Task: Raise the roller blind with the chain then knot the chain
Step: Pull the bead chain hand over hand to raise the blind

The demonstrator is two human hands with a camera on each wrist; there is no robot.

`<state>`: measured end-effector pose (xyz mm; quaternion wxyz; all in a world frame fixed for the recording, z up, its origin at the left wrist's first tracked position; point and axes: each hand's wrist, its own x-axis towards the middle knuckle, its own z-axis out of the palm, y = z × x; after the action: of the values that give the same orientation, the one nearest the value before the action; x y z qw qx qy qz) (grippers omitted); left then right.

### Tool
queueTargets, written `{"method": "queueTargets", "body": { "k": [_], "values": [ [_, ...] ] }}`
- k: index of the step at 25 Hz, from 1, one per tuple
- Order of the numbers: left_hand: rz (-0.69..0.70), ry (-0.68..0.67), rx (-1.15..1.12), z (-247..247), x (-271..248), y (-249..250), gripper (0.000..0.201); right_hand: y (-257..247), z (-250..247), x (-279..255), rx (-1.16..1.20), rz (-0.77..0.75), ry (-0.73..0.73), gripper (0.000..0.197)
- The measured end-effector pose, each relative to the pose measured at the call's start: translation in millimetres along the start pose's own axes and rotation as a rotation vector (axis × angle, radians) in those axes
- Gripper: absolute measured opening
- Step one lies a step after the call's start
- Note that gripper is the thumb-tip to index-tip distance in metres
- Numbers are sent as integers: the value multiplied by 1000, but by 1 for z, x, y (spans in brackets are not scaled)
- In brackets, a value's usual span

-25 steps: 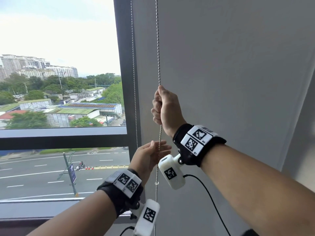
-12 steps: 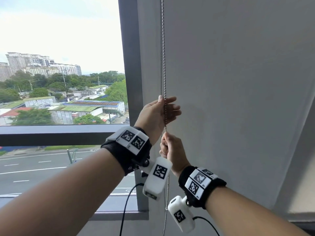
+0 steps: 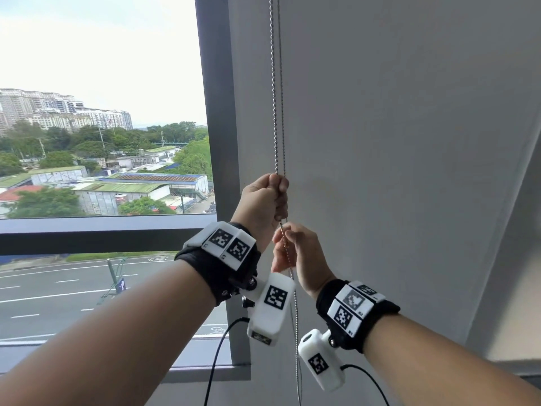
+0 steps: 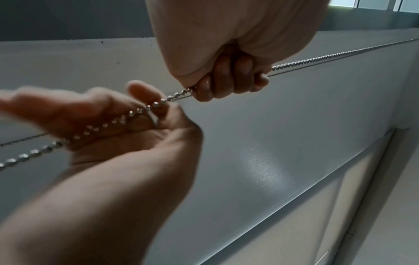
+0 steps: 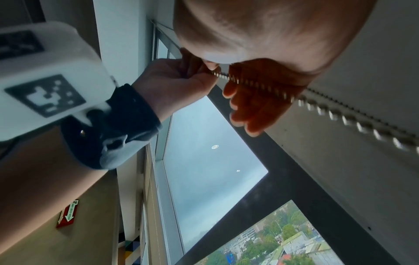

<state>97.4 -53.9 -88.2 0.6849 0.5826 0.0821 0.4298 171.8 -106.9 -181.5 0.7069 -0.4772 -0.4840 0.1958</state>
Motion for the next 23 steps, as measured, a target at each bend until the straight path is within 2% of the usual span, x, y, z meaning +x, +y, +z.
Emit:
{"method": "queueTargets", "body": {
  "k": [2, 5, 9, 11, 14, 17, 19, 23],
  "values": [
    [-22, 5, -7, -3, -3, -5, 62, -16, -5, 11, -41, -58, 23, 32],
    [-68, 15, 9, -8, -10, -21, 43, -53, -5, 34, -90, -152, 88, 29],
    [-150, 44, 80, -20, -28, -50, 44, -99, 12, 63, -66, -218, 67, 32],
    [-205, 62, 101, -29, -38, -66, 43, -117, 23, 73, -37, -205, 29, 34],
    [-258, 60, 136, -41, -49, -87, 28, -130, 38, 80, 8, -136, 9, 36],
    [-262, 42, 145, -46, -58, -89, 33, -128, 50, 78, 65, -59, 24, 40],
    [-246, -15, 144, -46, -62, -84, 27, -126, 53, 75, 71, -62, 24, 40],
    [-272, -49, 161, -46, -64, -76, 34, -124, 53, 71, 92, -85, 36, 41]
  ]
}}
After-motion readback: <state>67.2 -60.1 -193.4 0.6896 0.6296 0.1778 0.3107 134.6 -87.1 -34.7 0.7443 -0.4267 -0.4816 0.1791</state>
